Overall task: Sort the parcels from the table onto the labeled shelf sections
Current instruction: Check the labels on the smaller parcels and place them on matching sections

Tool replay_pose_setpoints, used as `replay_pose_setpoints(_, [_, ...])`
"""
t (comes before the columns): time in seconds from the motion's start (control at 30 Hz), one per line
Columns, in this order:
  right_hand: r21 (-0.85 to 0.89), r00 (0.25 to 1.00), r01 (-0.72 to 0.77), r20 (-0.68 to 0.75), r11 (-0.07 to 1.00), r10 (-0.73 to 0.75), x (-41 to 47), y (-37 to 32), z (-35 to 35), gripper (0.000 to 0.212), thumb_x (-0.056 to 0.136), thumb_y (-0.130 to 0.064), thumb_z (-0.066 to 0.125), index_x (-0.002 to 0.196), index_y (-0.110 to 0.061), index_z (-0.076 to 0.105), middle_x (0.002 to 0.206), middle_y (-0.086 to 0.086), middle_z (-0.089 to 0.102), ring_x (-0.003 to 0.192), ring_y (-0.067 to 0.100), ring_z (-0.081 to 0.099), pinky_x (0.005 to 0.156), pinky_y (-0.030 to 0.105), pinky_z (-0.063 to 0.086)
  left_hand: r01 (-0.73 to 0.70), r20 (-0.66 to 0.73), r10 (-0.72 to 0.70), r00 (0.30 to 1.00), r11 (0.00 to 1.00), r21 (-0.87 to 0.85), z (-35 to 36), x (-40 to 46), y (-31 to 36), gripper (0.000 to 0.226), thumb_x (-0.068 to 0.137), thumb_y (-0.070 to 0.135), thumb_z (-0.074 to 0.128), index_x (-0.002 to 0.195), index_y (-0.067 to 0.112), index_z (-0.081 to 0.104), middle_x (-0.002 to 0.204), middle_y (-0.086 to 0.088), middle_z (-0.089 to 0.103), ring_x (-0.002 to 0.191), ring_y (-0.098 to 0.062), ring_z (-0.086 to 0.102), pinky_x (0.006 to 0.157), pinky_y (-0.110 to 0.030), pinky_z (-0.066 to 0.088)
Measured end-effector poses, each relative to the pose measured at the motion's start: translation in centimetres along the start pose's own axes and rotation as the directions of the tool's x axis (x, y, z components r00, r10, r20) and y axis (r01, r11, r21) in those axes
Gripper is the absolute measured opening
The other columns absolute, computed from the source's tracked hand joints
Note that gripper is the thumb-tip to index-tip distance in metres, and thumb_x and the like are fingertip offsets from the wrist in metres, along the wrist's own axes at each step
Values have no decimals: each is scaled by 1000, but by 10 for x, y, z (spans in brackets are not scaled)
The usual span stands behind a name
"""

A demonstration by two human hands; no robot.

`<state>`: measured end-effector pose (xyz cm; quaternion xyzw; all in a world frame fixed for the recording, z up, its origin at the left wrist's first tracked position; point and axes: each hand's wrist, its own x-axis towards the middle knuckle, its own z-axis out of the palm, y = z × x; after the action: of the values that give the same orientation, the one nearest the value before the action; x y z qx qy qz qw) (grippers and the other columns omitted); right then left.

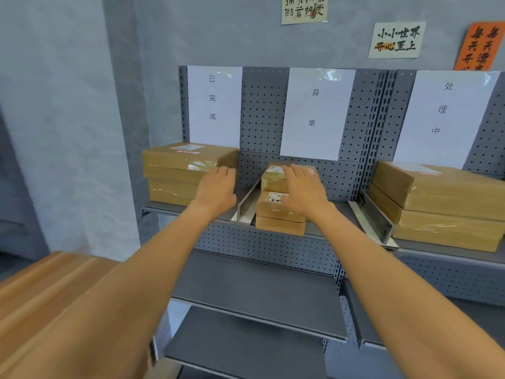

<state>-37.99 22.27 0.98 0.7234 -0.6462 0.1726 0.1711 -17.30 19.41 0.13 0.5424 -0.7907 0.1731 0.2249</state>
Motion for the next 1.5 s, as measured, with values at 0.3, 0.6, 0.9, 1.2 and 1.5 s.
replay_pose_setpoints(0.3, [100,976,218,-20,971,-217,-10,-100,0,68,90,-23,57,149,-8,26,151,12,32,141,28,28,114,38,26,168,-5,-169,986,977,134,-42,-85,-61,47,86,7,53,132,2,46,129,-15,52,120,-33,46,95,-36,39])
replay_pose_setpoints(0.6, [212,910,411,-31,887,-415,-13,-222,9,69,88,-27,61,147,-10,29,145,10,39,132,29,37,104,37,35,367,14,-384,923,892,264,-80,-171,-151,46,89,17,57,130,2,45,131,-14,49,121,-31,45,95,-35,38])
replay_pose_setpoints(0.9, [265,802,580,-22,770,-597,-20,-374,32,67,88,-25,61,145,-7,31,144,10,39,133,29,36,105,35,32,501,22,-550,835,775,384,-105,-270,-257,47,87,14,56,131,2,45,133,-15,50,123,-32,44,102,-36,37])
replay_pose_setpoints(1.2, [322,687,704,-79,633,-723,-29,-529,46,70,85,-21,60,147,-7,30,140,11,43,131,29,38,105,35,34,650,-33,-708,706,628,429,-132,-372,-368,45,85,10,54,129,2,48,130,-16,51,122,-33,46,100,-35,35])
replay_pose_setpoints(1.5, [359,556,785,-46,505,-830,-72,-642,89,68,88,-19,57,148,-7,27,144,10,40,134,27,36,108,34,33,750,4,-829,559,508,425,-117,-473,-425,45,84,7,55,128,3,48,131,-13,51,122,-32,45,96,-34,39])
